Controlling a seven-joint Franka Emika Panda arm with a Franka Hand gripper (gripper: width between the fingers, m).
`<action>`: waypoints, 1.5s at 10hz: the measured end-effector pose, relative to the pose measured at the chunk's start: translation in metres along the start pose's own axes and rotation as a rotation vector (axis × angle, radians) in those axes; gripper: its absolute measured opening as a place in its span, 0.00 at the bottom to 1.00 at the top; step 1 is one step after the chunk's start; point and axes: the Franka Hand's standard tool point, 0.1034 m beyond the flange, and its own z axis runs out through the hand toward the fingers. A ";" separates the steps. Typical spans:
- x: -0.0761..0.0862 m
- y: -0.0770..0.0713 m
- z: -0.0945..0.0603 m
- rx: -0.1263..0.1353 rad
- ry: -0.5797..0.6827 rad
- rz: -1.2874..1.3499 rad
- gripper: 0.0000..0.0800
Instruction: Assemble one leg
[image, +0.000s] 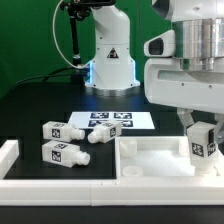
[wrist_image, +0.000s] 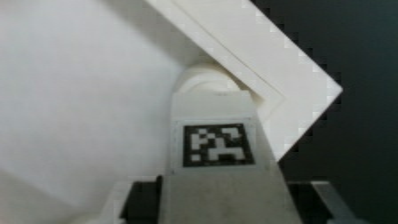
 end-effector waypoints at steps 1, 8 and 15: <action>-0.002 0.000 0.000 0.012 -0.002 0.144 0.36; -0.003 0.005 -0.001 -0.014 -0.014 -0.157 0.65; -0.015 -0.009 0.002 -0.033 0.007 -0.899 0.81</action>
Offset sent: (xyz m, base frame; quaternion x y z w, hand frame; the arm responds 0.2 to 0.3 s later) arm -0.0019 0.0090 0.0004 0.0160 0.0155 0.2092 0.9776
